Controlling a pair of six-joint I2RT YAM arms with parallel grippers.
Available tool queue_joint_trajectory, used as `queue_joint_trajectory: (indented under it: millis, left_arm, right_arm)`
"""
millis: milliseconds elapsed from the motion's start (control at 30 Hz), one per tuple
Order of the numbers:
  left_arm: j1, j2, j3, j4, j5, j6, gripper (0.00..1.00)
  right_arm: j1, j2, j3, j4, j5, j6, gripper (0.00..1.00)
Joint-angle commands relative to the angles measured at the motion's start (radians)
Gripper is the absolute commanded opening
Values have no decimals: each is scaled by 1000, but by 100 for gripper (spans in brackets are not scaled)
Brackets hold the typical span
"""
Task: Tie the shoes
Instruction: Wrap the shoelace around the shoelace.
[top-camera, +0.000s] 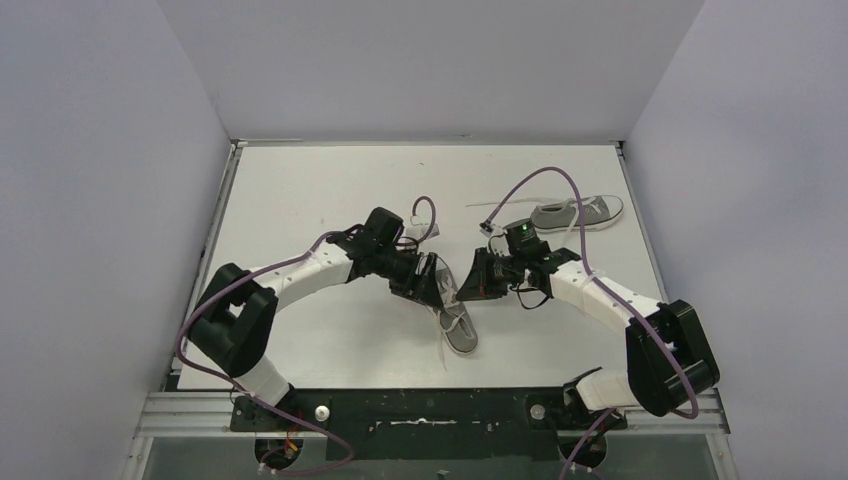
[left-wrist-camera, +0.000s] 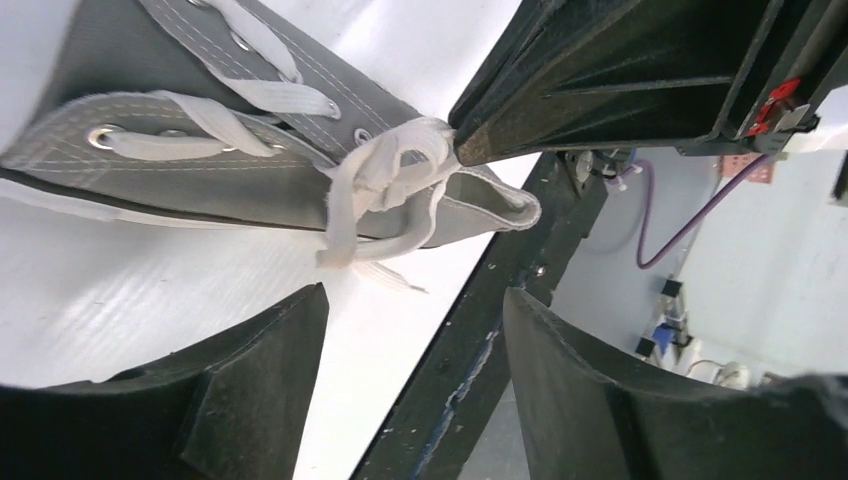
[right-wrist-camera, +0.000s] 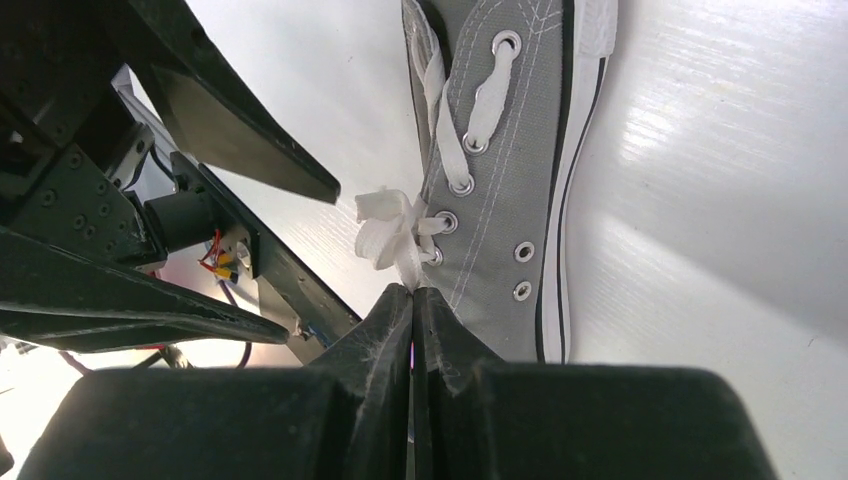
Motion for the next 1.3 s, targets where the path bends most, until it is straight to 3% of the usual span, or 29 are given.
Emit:
queue_joint_trajectory:
  millis: [0,100,433,700,1000,1267]
  left_arm:
    - [34,8,95,-36,30,102,65]
    - [33,36,140,-76,3,154,66]
    - [-4,150,234,11,-26,51,71]
    - [-23,188,252,-1,-8,57,49]
    - [2,125,160,55,-47,-4,8]
    - [36,90,-7,312,2,-196,2]
  right_arm:
    - [-1,4,58,0,-11,-32,0]
    - [0,4,62,0,-12,-39,0]
    - [0,25,71,-11,-5,-55,0]
    - [0,22,71,-26,-4,-62,0]
    - [-4,33,99,-72,25,-91,0]
    - [-9,113,182,-175,104,-283,0]
